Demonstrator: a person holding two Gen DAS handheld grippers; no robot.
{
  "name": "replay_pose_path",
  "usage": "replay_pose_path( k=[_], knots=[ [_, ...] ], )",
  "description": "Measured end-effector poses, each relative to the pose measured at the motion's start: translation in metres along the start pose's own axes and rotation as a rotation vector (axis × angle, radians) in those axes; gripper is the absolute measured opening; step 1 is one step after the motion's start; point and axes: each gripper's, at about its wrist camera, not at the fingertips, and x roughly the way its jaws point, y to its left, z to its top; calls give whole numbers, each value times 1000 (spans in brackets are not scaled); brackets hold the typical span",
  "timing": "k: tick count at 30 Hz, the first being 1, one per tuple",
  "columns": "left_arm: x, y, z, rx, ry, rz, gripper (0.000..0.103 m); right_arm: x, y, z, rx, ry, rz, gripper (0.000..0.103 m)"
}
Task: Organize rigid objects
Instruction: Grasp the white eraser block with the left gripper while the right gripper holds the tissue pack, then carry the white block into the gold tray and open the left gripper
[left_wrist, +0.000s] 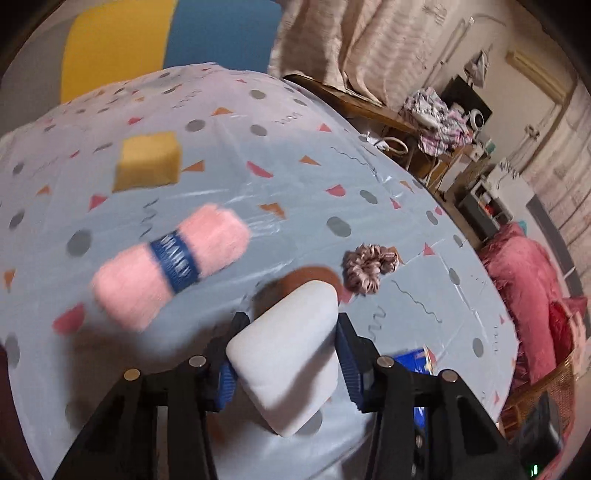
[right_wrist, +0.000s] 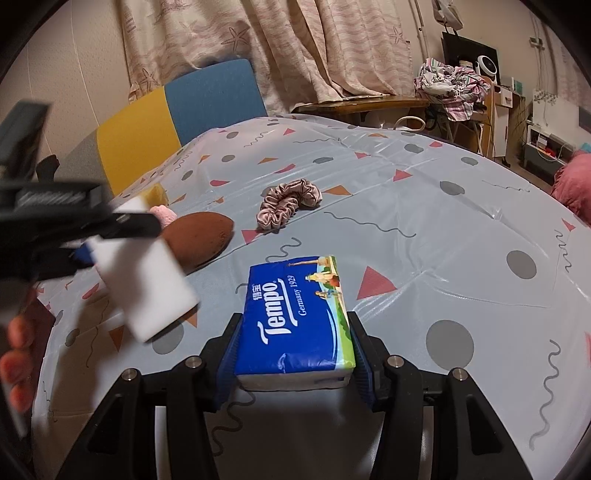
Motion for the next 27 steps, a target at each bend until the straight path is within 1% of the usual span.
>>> replay_pose_path(
  k=[2,5,14,17,19,22,27],
  knots=[
    [-10,10,-9,-38,-1,-33,47,0,0,0,-1,0,-1,54],
    [-25,21,-20,-73,-13,-57,47,0,1,0,-3,1,-4,54],
    [-75,53,-49,-142,-47,-91,47,2,3,0,-15,4,-20,53],
    [-103,64,-62,-156,-76,-103,47,1,4,-1,-18,4,-24,53],
    [-121,71,-70,-149,-96,-97,47,1,5,-1,-18,5,-24,53],
    [-153,87,-85,-136,-124,-66,47,2,5,-1,-21,5,-28,53],
    [-205,131,-111,-186,-181,-8,47,2,5,-1,-28,8,-37,53]
  ],
)
